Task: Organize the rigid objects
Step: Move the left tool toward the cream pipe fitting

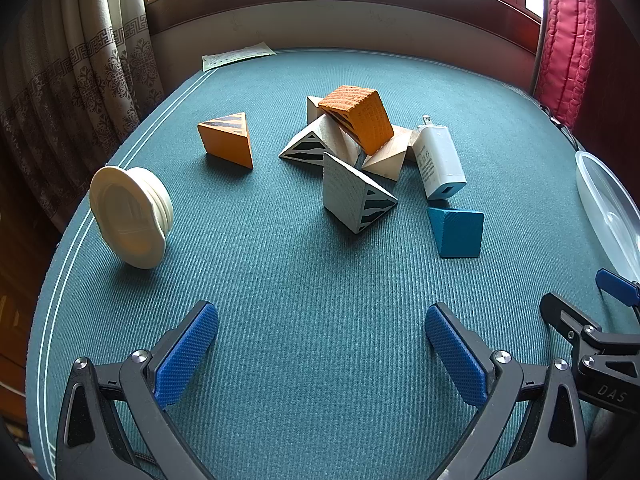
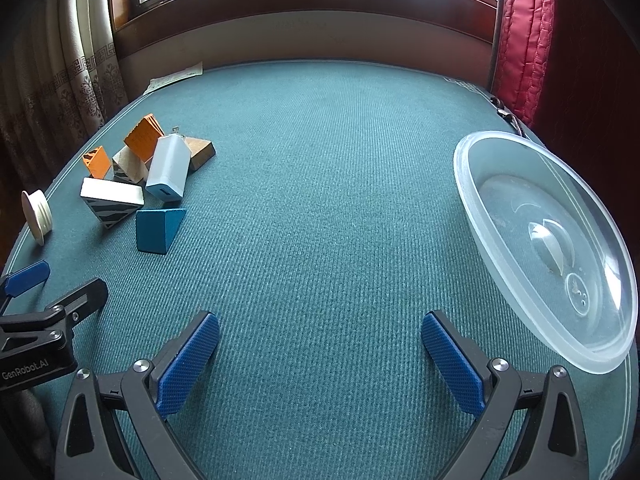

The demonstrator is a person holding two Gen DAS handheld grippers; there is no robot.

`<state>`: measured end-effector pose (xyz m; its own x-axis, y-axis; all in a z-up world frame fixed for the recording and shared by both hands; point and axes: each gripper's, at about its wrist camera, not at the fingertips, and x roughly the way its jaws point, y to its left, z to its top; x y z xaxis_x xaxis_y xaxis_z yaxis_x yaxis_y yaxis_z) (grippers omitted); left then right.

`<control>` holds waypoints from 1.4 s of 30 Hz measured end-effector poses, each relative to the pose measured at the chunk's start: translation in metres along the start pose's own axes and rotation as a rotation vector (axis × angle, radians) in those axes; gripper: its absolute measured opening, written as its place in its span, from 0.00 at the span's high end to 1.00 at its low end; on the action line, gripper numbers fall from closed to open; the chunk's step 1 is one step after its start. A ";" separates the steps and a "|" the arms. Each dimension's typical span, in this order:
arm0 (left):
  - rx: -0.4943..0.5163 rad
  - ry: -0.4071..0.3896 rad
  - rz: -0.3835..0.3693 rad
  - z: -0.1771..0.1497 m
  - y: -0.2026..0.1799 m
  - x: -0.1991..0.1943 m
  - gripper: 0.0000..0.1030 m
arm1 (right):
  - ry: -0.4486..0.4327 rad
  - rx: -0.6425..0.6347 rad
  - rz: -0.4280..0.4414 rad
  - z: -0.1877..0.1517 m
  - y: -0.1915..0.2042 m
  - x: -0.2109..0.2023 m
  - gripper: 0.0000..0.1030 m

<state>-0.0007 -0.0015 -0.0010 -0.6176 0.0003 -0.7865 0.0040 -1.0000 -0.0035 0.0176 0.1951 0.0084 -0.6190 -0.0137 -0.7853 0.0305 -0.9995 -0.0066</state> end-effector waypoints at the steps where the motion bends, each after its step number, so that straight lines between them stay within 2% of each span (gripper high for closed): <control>1: 0.000 0.000 -0.001 0.000 0.000 0.000 0.00 | 0.000 0.000 0.000 0.000 0.000 0.000 0.00; 19: 0.001 0.001 -0.011 0.000 -0.002 -0.003 0.00 | 0.002 -0.011 0.009 0.003 0.001 -0.001 0.00; 26: -0.062 -0.017 -0.020 -0.002 0.013 -0.008 0.00 | 0.002 -0.011 0.009 0.003 0.002 -0.002 0.00; 31: -0.104 -0.045 0.040 -0.002 0.033 -0.015 0.00 | 0.002 -0.010 0.009 0.004 0.001 -0.002 0.00; 39: -0.215 -0.096 0.133 0.006 0.088 -0.026 0.00 | 0.006 -0.011 0.012 0.004 0.001 -0.003 0.00; 42: -0.222 -0.113 0.154 0.012 0.101 -0.027 0.00 | 0.006 -0.011 0.012 0.004 0.001 -0.003 0.00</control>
<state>0.0074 -0.1026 0.0271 -0.6797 -0.1648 -0.7148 0.2694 -0.9624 -0.0343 0.0160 0.1944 0.0129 -0.6140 -0.0254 -0.7889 0.0467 -0.9989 -0.0042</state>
